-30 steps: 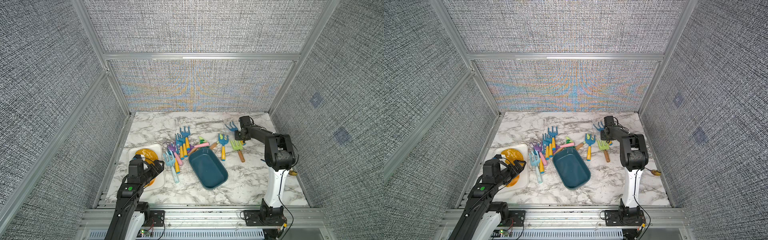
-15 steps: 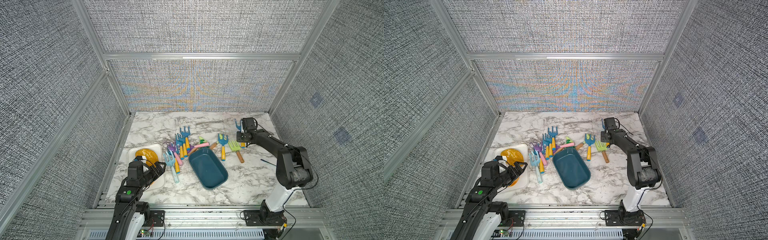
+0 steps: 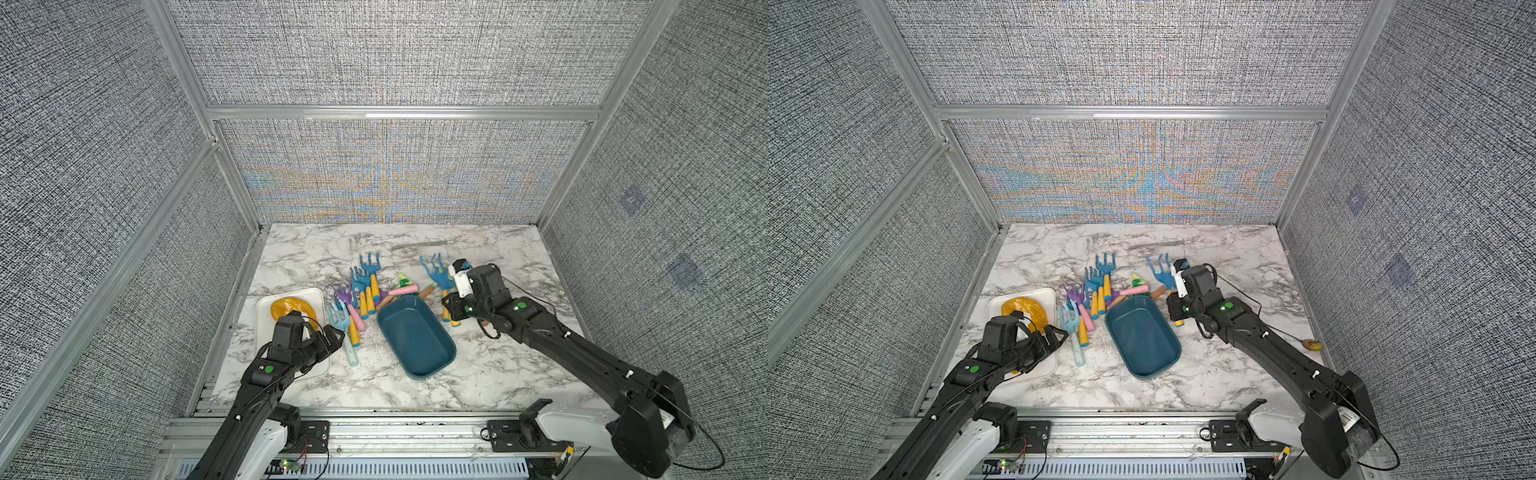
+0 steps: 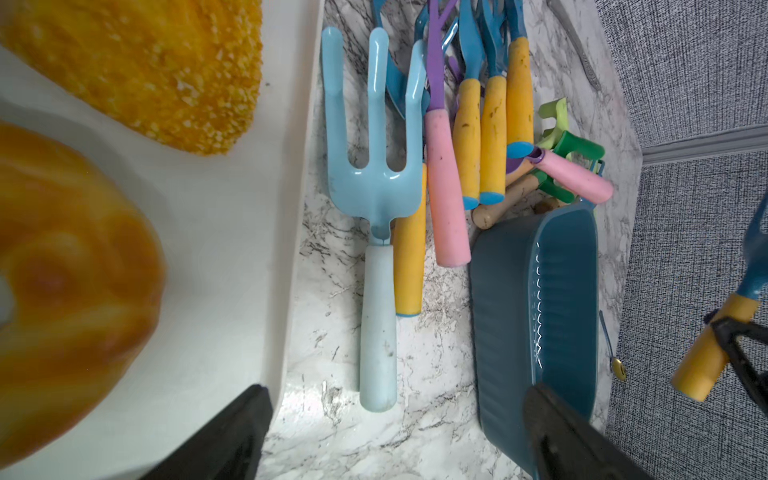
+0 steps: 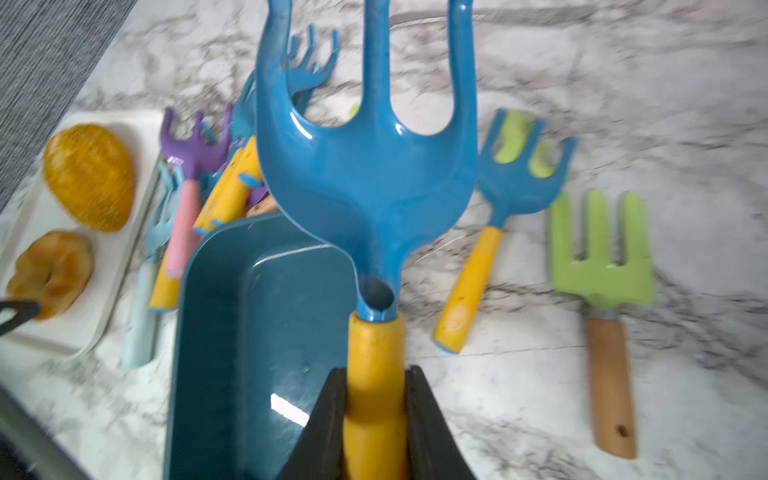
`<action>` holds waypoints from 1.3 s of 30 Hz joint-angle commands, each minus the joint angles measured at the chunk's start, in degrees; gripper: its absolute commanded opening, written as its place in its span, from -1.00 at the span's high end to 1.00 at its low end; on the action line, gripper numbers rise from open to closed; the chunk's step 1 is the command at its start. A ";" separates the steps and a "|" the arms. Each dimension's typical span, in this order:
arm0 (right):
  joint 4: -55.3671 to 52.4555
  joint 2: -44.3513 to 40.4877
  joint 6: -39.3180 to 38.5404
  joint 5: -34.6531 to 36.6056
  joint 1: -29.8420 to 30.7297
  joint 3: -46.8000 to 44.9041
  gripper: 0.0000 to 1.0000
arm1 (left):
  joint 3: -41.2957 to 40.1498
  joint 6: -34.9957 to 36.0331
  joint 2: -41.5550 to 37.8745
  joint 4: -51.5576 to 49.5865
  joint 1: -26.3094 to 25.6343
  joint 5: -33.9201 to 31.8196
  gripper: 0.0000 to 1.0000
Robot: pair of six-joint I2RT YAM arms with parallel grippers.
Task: Put the rake into the storage box
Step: Place the rake in the storage box.
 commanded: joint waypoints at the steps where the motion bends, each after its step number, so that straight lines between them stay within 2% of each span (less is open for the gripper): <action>1: -0.20 0.36 2.76 -2.87 4.43 -1.24 1.00 | 0.36 -0.79 2.86 3.26 -0.63 -1.59 -0.98; 7: 2.33 8.26 3.39 -1.46 12.30 -0.59 1.00 | 1.10 -0.66 9.10 6.68 -1.49 -0.78 -0.93; 14: 1.90 15.01 6.97 7.53 18.27 1.07 1.00 | 2.00 -1.18 10.55 7.56 -3.58 -2.63 -0.91; 24: -1.12 13.57 11.79 15.39 20.18 -1.21 1.00 | 2.98 -1.49 13.35 8.75 -6.58 -4.52 -0.82; 29: -2.39 15.41 12.54 19.34 20.15 -1.24 1.00 | 4.42 -1.67 15.83 9.29 -9.07 -5.90 -0.72; 34: -2.44 17.19 12.10 19.59 20.18 -0.50 1.00 | 5.96 -1.81 18.48 9.29 -11.46 -7.64 -0.64; 39: -4.78 16.06 12.73 22.06 20.14 0.88 0.15 | 7.02 -1.93 21.07 8.63 -13.43 -10.36 -0.55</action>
